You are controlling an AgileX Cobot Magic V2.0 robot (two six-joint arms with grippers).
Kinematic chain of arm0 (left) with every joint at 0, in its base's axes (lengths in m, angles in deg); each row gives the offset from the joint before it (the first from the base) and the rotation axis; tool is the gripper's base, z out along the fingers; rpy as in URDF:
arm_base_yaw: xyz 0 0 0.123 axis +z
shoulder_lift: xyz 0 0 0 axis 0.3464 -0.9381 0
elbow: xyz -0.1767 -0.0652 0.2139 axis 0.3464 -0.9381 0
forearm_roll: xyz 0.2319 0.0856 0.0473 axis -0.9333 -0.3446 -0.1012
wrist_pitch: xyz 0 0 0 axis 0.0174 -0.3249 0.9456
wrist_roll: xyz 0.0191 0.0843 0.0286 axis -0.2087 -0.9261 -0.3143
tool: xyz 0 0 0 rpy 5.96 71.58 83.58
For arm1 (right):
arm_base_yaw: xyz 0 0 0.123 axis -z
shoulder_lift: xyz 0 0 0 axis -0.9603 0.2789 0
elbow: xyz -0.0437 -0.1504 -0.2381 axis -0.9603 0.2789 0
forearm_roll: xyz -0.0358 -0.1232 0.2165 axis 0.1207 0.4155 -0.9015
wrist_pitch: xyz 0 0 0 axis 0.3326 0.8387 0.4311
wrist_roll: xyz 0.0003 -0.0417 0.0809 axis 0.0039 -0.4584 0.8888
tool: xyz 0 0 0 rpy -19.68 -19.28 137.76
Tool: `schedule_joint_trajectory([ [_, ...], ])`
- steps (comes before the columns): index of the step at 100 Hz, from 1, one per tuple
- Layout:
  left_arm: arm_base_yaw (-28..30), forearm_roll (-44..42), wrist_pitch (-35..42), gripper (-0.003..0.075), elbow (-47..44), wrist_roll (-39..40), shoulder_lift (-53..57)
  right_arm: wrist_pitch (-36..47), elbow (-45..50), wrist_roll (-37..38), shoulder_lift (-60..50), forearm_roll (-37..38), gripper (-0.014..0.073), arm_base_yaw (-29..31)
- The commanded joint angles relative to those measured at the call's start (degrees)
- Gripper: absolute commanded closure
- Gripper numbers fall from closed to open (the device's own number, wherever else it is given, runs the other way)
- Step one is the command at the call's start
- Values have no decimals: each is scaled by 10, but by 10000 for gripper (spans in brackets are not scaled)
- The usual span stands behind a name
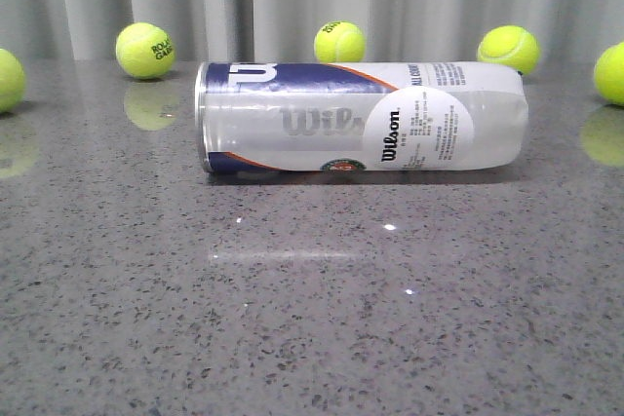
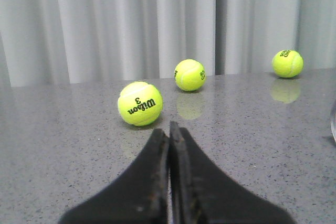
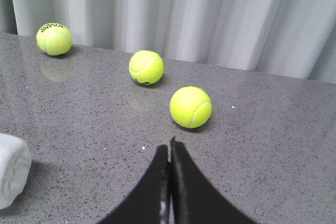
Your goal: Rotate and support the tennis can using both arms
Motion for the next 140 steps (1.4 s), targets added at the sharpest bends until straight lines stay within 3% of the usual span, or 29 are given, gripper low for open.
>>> schedule_joint_trajectory([
  [1,1,38,32,741,11,6,22,42,-16,-1,1,-4,659,4],
  [30,1,101,-161,741,202,6,-38,42,-16,-1,1,-4,659,4],
  [62,1,102,-450,741,454,6,-251,42,-16,-1,1,-4,659,4],
  [81,1,102,-497,741,532,0,-345,42,-16,-1,1,-4,659,4],
  [109,1,96,-496,734,537,-1,-390,42,-16,-1,1,-4,659,4],
  [122,1,96,-498,612,537,-1,-390,42,-16,-1,1,-4,659,4],
  [140,1,95,-502,275,537,-1,-390,42,-16,-1,1,-4,659,4],
])
